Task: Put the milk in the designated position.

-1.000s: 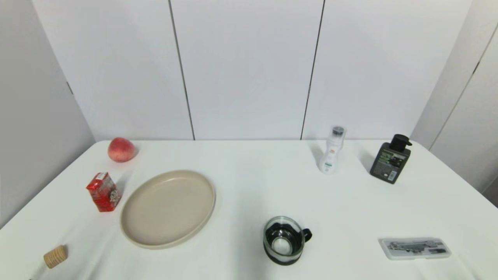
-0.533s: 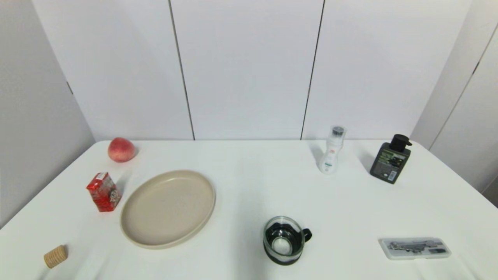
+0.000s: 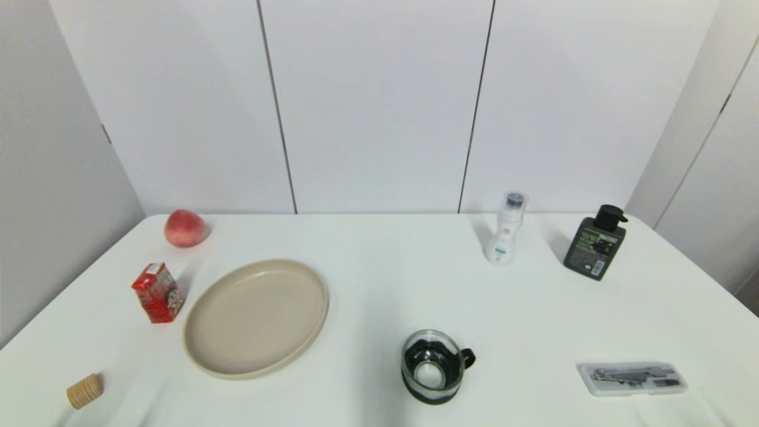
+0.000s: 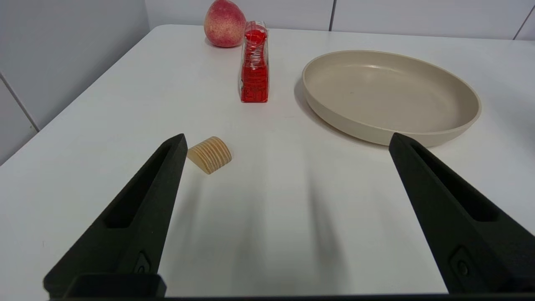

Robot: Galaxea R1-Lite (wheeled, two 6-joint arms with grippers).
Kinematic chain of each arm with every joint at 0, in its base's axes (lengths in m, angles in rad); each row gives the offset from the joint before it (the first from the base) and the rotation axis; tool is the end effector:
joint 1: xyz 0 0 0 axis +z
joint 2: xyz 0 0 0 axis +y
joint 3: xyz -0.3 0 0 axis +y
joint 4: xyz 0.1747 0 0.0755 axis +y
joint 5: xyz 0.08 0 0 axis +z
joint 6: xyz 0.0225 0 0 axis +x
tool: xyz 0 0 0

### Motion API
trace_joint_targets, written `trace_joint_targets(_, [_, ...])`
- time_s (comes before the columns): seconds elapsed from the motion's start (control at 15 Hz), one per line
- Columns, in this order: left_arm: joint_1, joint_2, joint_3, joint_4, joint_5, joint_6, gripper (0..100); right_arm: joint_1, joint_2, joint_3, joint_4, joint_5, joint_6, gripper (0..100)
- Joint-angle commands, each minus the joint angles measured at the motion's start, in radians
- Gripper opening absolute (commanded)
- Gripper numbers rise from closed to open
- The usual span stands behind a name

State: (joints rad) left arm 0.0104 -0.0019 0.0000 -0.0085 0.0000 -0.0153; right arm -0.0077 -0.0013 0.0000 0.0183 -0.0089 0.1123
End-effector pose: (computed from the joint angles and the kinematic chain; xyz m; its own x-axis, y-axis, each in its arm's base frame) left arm -0.0229 -0.0002 0.0763 0.9999 0.0104 0.0104 -0.0102 0.9998 -0.0153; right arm -0.0229 0.0000 0.0736 0.9997 -0.0166 -0.0170 0.0184 0.9935 0.1119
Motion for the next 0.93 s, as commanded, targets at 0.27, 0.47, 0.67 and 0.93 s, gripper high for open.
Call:
trace_joint_targets(0.27, [0.000,0.002,0.002,-0.001,0.000,0.000,100,0.000,0.001,0.000,0.000,0.000,0.001,100])
trace_joint_targets(0.47, [0.000,0.002,0.002,-0.001,0.000,0.000,100,0.000,0.001,0.000,0.000,-0.002,0.017,100])
trace_joint_targets(0.67, [0.000,0.002,0.002,-0.001,0.000,0.000,100,0.000,0.001,0.000,0.000,-0.002,0.017,100])
trace_joint_targets(0.93, [0.000,0.002,0.002,-0.001,0.000,0.000,100,0.000,0.001,0.000,0.000,-0.005,0.021,100])
